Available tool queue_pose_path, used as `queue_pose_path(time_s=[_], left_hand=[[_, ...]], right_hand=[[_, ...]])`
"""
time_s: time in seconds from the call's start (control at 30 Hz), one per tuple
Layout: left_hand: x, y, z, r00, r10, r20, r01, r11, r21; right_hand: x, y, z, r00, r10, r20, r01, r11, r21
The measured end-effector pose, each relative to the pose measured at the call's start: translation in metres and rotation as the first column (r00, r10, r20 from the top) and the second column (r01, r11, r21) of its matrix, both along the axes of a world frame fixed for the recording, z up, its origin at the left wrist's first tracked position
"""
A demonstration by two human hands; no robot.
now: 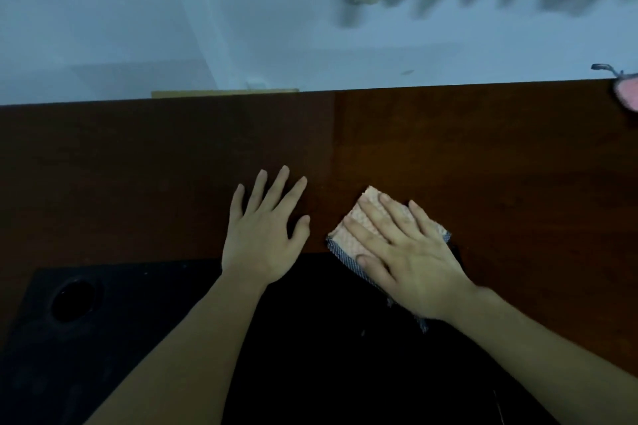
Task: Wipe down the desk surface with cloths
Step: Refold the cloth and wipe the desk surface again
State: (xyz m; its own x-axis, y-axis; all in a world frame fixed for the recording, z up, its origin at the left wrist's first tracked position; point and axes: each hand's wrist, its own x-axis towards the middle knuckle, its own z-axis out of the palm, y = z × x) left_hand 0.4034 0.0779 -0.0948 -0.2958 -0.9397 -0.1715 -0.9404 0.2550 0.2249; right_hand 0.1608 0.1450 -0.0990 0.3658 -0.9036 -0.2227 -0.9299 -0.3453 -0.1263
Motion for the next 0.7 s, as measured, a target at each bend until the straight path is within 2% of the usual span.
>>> queue_pose_path(time_s=[0.23, 0.37, 0.57, 0.7], left_hand=[[0.000, -0.002, 0.002, 1.000, -0.012, -0.017, 0.013, 1.000, 0.017], [0.001, -0.003, 0.003, 1.000, -0.021, -0.011, 0.022, 0.999, 0.033], [0.001, -0.002, 0.003, 1.000, -0.023, -0.012, 0.023, 0.999, 0.021], [0.001, -0.003, 0.000, 0.999, -0.035, -0.005, 0.035, 0.999, 0.011]], right_hand=[[-0.016, -0.087, 0.006, 0.968, -0.242, -0.062, 0.244, 0.969, 0.033], [-0.008, -0.080, 0.012, 0.954, -0.284, -0.091, 0.291, 0.954, 0.072], [0.012, 0.004, 0.003, 0.985, -0.158, -0.062, 0.158, 0.987, -0.008], [0.007, 0.010, 0.003, 0.989, -0.135, -0.057, 0.136, 0.990, 0.023]])
